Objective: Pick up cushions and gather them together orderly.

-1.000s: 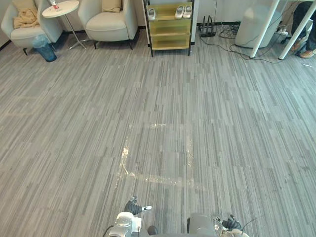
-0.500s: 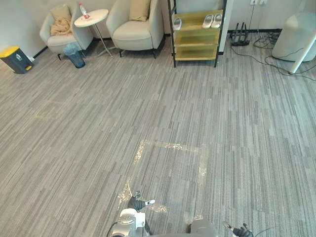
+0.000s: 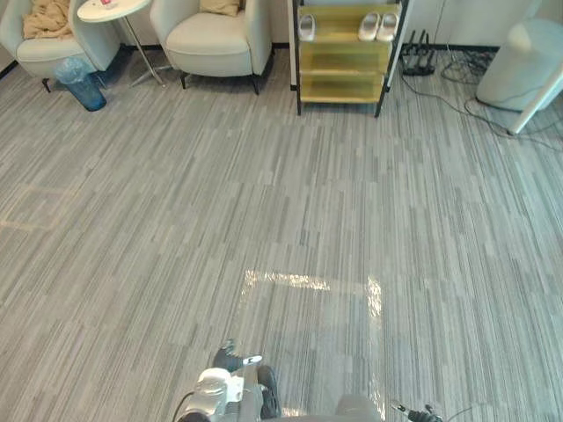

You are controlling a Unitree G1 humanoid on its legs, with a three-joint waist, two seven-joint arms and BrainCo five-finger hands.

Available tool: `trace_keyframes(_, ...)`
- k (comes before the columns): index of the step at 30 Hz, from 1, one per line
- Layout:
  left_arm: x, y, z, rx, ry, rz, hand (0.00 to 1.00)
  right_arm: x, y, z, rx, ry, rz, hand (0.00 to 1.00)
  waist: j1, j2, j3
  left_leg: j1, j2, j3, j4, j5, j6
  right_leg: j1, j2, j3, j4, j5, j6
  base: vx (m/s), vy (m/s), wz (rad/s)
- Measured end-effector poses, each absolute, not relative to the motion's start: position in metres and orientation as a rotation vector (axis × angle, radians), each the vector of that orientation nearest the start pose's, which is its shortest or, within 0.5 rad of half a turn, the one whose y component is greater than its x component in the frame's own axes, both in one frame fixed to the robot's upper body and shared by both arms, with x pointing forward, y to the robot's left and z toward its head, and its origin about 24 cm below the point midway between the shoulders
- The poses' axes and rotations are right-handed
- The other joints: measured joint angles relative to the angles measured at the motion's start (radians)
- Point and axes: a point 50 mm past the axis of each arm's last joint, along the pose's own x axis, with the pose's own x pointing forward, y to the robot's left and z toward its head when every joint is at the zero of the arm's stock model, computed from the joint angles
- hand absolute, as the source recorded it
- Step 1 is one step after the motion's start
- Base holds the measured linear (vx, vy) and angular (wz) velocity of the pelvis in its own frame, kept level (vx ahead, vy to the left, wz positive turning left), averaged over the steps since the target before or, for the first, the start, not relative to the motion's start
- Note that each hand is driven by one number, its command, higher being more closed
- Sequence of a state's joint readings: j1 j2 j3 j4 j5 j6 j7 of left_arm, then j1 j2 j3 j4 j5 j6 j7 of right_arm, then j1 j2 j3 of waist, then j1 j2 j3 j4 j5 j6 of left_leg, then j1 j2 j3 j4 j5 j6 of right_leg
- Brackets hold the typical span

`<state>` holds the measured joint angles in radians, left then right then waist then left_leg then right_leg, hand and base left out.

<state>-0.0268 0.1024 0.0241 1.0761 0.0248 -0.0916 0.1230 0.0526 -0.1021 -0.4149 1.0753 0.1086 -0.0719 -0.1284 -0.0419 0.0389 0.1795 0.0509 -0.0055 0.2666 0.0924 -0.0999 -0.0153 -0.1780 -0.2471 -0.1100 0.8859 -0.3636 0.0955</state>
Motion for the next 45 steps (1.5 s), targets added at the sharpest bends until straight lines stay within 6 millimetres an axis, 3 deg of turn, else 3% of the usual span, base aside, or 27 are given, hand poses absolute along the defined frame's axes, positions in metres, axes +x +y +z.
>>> trace_keyframes(2, 0.14, 0.198, -0.147, 0.147, 0.951, 0.195, 0.0, 0.104, -0.248, -0.148, 0.121, 0.978, -0.604, 0.0, 0.0, 0.029, 0.019, 0.039, 0.029, 0.002, -0.008, 0.0, 0.0, -0.076, 0.053, -0.065, -0.138, -0.012, -0.028, 0.31, -0.121, 0.11)
trace_keyframes(3, 0.138, 0.197, -0.148, 0.136, 0.956, 0.201, 0.0, 0.106, -0.249, -0.147, 0.11, 0.973, -0.594, 0.0, -0.003, 0.03, 0.026, 0.058, 0.038, 0.004, -0.008, -0.002, -0.003, -0.113, 0.077, -0.078, -0.269, 0.023, -0.034, 0.29, -0.164, 0.15)
trace_keyframes(4, 0.137, 0.199, -0.149, 0.137, 0.961, 0.207, 0.0, 0.105, -0.247, -0.148, 0.109, 0.978, -0.591, 0.0, -0.005, 0.016, 0.028, 0.069, 0.032, 0.005, -0.008, -0.007, -0.013, -0.111, 0.081, -0.077, -0.376, 0.096, -0.041, 0.3, -0.179, 0.22)
trace_keyframes(5, 0.136, 0.2, -0.149, 0.139, 0.967, 0.21, 0.0, 0.103, -0.246, -0.149, 0.107, 0.984, -0.589, 0.0, -0.007, 0.002, 0.033, 0.08, 0.023, 0.006, -0.007, -0.015, -0.026, -0.112, 0.079, -0.071, -0.434, 0.213, -0.083, 0.27, -0.154, 0.17)
trace_keyframes(6, 0.13, 0.186, -0.153, 0.095, 0.992, 0.198, 0.0, 0.1, -0.253, -0.148, 0.088, 0.989, -0.602, 0.0, -0.008, 0.031, 0.035, 0.095, 0.06, 0.013, -0.009, -0.036, -0.062, -0.102, 0.109, -0.086, -0.419, 0.203, -0.107, 0.33, -0.196, -0.04)
trace_keyframes(7, 0.128, 0.177, -0.155, 0.068, 1.002, 0.188, 0.0, 0.102, -0.256, -0.146, 0.08, 0.973, -0.607, 0.0, -0.003, 0.038, 0.031, 0.096, 0.068, 0.031, -0.009, -0.02, -0.092, -0.104, 0.117, -0.084, -0.411, 0.18, -0.121, 0.32, -0.198, -0.1)
trace_keyframes(9, 0.13, 0.169, -0.156, 0.037, 1.001, 0.178, 0.0, 0.1, -0.259, -0.145, 0.095, 0.959, -0.636, 0.0, -0.018, 0.027, 0.038, 0.101, 0.072, 0.028, 0.023, 0.002, -0.118, -0.076, 0.106, -0.105, -0.397, 0.143, -0.131, 0.26, -0.248, 0.23)
trace_keyframes(11, 0.135, 0.167, -0.153, 0.015, 0.981, 0.186, 0.0, 0.089, -0.256, -0.148, 0.111, 0.98, -0.651, 0.0, -0.015, 0.007, 0.05, 0.073, 0.096, 0.029, 0.171, -0.004, -0.128, -0.017, 0.099, -0.117, -0.41, 0.116, -0.132, 0.17, -0.237, 0.36)
trace_keyframes(12, 0.14, 0.167, -0.15, -0.019, 0.952, 0.217, 0.0, 0.081, -0.252, -0.149, 0.108, 0.993, -0.645, 0.0, -0.01, -0.006, 0.058, -0.008, 0.149, 0.028, 0.408, -0.016, -0.149, 0.047, 0.103, -0.133, -0.439, 0.106, -0.132, 0.08, -0.154, 0.09)
trace_keyframes(13, 0.141, 0.163, -0.149, -0.041, 0.94, 0.227, 0.0, 0.08, -0.252, -0.149, 0.107, 0.984, -0.645, 0.0, -0.002, 0.007, 0.05, -0.07, 0.183, 0.028, 0.551, -0.034, -0.149, 0.082, 0.115, -0.138, -0.46, 0.104, -0.13, 0.08, -0.154, 0.04)
trace_keyframes(14, 0.141, 0.162, -0.149, -0.045, 0.939, 0.227, 0.0, 0.08, -0.252, -0.148, 0.107, 0.982, -0.644, 0.0, -0.002, 0.01, 0.048, -0.079, 0.189, 0.029, 0.569, -0.04, -0.143, 0.087, 0.12, -0.135, -0.467, 0.103, -0.128, 0.07, -0.033, -0.31)
trace_keyframes(15, 0.142, 0.159, -0.148, -0.054, 0.933, 0.222, 0.0, 0.085, -0.249, -0.147, 0.113, 0.961, -0.636, 0.0, 0.002, 0.015, 0.047, -0.112, 0.196, 0.026, 0.571, -0.067, -0.104, 0.116, 0.135, -0.108, -0.489, 0.093, -0.113, 0.06, 0.007, -0.36)
trace_keyframes(16, 0.143, 0.157, -0.148, -0.057, 0.93, 0.22, 0.0, 0.088, -0.247, -0.146, 0.118, 0.951, -0.629, 0.0, 0.005, 0.015, 0.047, -0.121, 0.193, 0.023, 0.547, -0.073, -0.097, 0.121, 0.139, -0.094, -0.494, 0.089, -0.109, 0.14, 0.046, -0.71)
trace_keyframes(18, 0.146, 0.157, -0.147, -0.057, 0.921, 0.217, 0.0, 0.091, -0.243, -0.147, 0.121, 0.949, -0.613, 0.0, 0.02, 0.014, 0.046, -0.136, 0.169, -0.014, 0.445, -0.092, -0.095, 0.124, 0.149, -0.045, -0.499, 0.088, -0.106, 0.13, 0.089, -0.72)
trace_keyframes(19, 0.146, 0.157, -0.147, -0.055, 0.919, 0.216, 0.0, 0.089, -0.242, -0.148, 0.119, 0.959, -0.61, 0.0, 0.03, 0.014, 0.042, -0.134, 0.129, -0.089, 0.319, -0.089, -0.096, 0.108, 0.153, -0.012, -0.5, 0.088, -0.096, 0.16, 0.179, -0.88)
trace_keyframes(20, 0.144, 0.156, -0.147, -0.051, 0.926, 0.209, 0.0, 0.087, -0.242, -0.149, 0.117, 0.97, -0.612, 0.0, 0.038, 0.028, 0.031, -0.125, 0.113, -0.139, 0.183, -0.051, -0.091, 0.089, 0.173, 0.02, -0.499, 0.087, -0.084, 0.21, 0.227, -0.9)
trace_keyframes(21, 0.143, 0.155, -0.148, -0.05, 0.931, 0.205, 0.0, 0.086, -0.243, -0.149, 0.116, 0.973, -0.613, 0.0, 0.038, 0.034, 0.027, -0.123, 0.115, -0.147, 0.156, -0.034, -0.086, 0.086, 0.181, 0.028, -0.497, 0.084, -0.08, 0.2, 0.221, -0.82)
trace_keyframes(22, 0.141, 0.156, -0.15, -0.045, 0.946, 0.202, 0.0, 0.082, -0.241, -0.151, 0.12, 0.998, -0.617, 0.0, 0.04, 0.029, 0.005, -0.113, 0.106, -0.148, 0.12, -0.004, -0.102, 0.075, 0.182, 0.061, -0.471, 0.07, -0.057, 0.25, 0.167, -0.43)
trace_keyframes(23, 0.141, 0.156, -0.15, -0.039, 0.946, 0.2, 0.0, 0.074, -0.236, -0.154, 0.128, 1.022, -0.614, 0.0, 0.031, 0.002, -0.017, -0.099, 0.078, -0.138, 0.084, -0.003, -0.093, 0.072, 0.159, 0.073, -0.479, 0.072, -0.05, 0.31, 0.194, -0.32)
trace_keyframes(25, 0.141, 0.156, -0.15, -0.022, 0.946, 0.182, 0.0, 0.065, -0.231, -0.158, 0.133, 1.059, -0.612, 0.0, 0.03, -0.021, -0.032, -0.085, 0.047, -0.125, 0.036, 0.007, -0.077, 0.073, 0.133, 0.084, -0.505, 0.072, -0.034, 0.25, 0.155, -0.02)
trace_keyframes(29, 0.138, 0.153, -0.152, 0.022, 0.97, 0.131, 0.0, 0.074, -0.228, -0.158, 0.127, 1.059, -0.589, 0.0, 0.031, -0.023, -0.034, -0.086, 0.012, -0.119, 0.006, 0.011, -0.072, 0.093, 0.105, 0.091, -0.583, 0.098, -0.003, 0.18, 0.116, -0.06)
trace_keyframes(35, 0.133, 0.168, -0.154, 0.091, 0.99, 0.121, 0.0, 0.092, -0.227, -0.157, 0.136, 1.039, -0.576, 0.0, 0.042, -0.016, -0.034, -0.05, 0.01, -0.141, -0.006, 0.011, -0.071, 0.188, 0.109, 0.089, -0.718, 0.147, -0.003, 0.16, 0.005, 0.01)
trace_keyframes(45, 0.131, 0.16, -0.155, 0.098, 0.999, 0.085, 0.0, 0.087, -0.236, -0.156, 0.07, 1.054, -0.56, 0.0, 0.034, 0.003, -0.046, -0.018, 0.028, -0.178, -0.002, 0.012, -0.07, 0.25, 0.127, 0.062, -0.757, 0.181, -0.013, 0.08, -0.032, 0.04)
